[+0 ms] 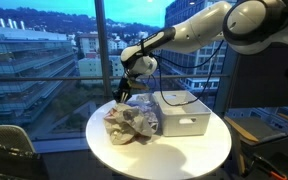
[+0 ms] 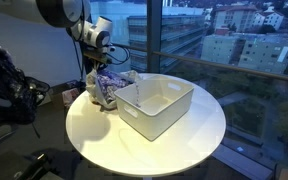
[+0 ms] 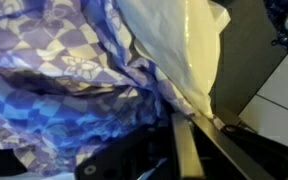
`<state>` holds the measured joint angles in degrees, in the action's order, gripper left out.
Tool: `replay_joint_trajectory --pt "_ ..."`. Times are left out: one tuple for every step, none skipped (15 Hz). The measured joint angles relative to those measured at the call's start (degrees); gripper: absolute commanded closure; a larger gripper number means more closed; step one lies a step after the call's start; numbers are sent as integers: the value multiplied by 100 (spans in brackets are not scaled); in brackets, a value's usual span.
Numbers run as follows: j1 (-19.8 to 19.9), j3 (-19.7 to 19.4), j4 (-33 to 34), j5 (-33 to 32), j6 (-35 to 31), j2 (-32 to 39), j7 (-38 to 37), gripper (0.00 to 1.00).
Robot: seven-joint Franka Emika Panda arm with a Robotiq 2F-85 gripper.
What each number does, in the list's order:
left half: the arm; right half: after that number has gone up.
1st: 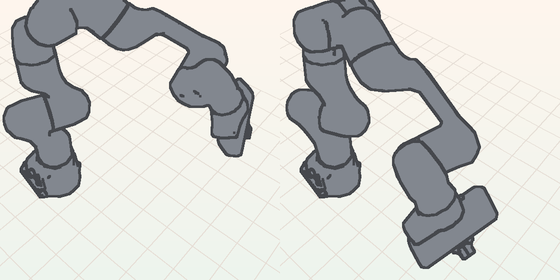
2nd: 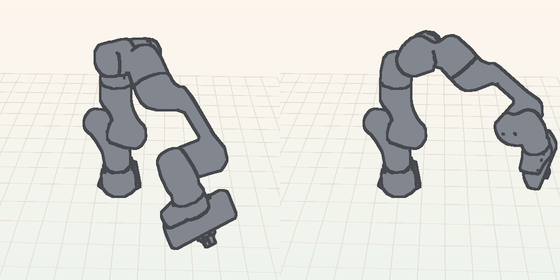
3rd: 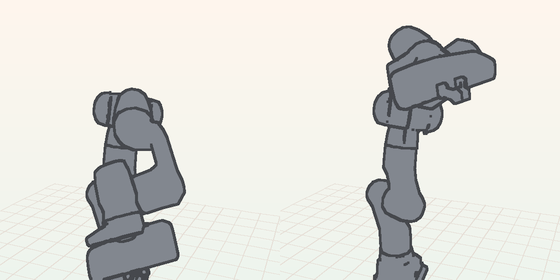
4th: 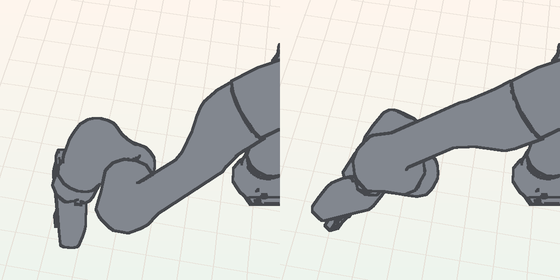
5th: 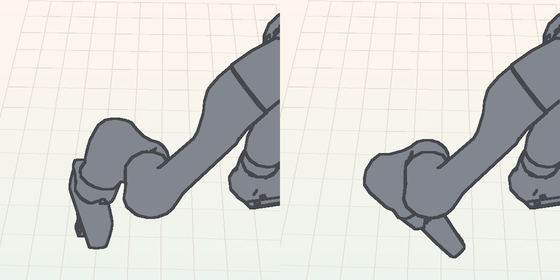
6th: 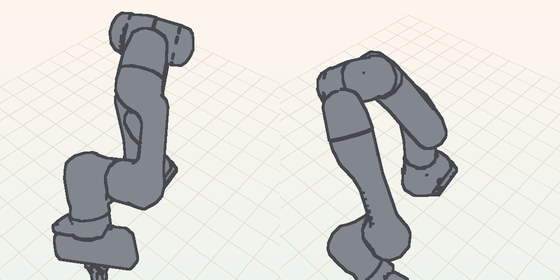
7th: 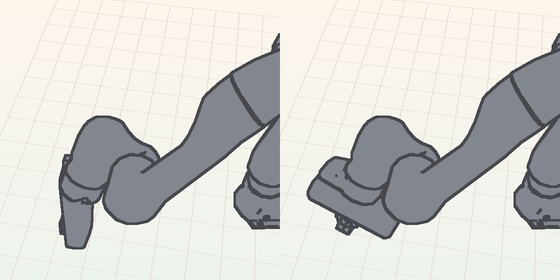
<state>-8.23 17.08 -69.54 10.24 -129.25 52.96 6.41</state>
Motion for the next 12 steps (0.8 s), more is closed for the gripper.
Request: replay_joint_trajectory --pt "19 51 56 64 77 1 143 98" --pt "16 61 96 71 100 2 232 99" --pt "8 53 119 71 100 10 269 99" --pt "-2 4 140 70 99 35 269 98" --pt "-6 -70 157 68 99 80 259 72" --pt "-7 -164 162 63 99 138 248 71" --pt "-5 -264 166 57 98 206 242 67" --pt "1 -346 167 49 95 270 242 58" --pt "2 -412 168 37 90 322 242 51" --pt "0 -459 169 5 89 353 242 44" --pt "-10 -489 169 -28 89 363 238 35" --pt "-29 -511 169 -75 83 356 233 28"
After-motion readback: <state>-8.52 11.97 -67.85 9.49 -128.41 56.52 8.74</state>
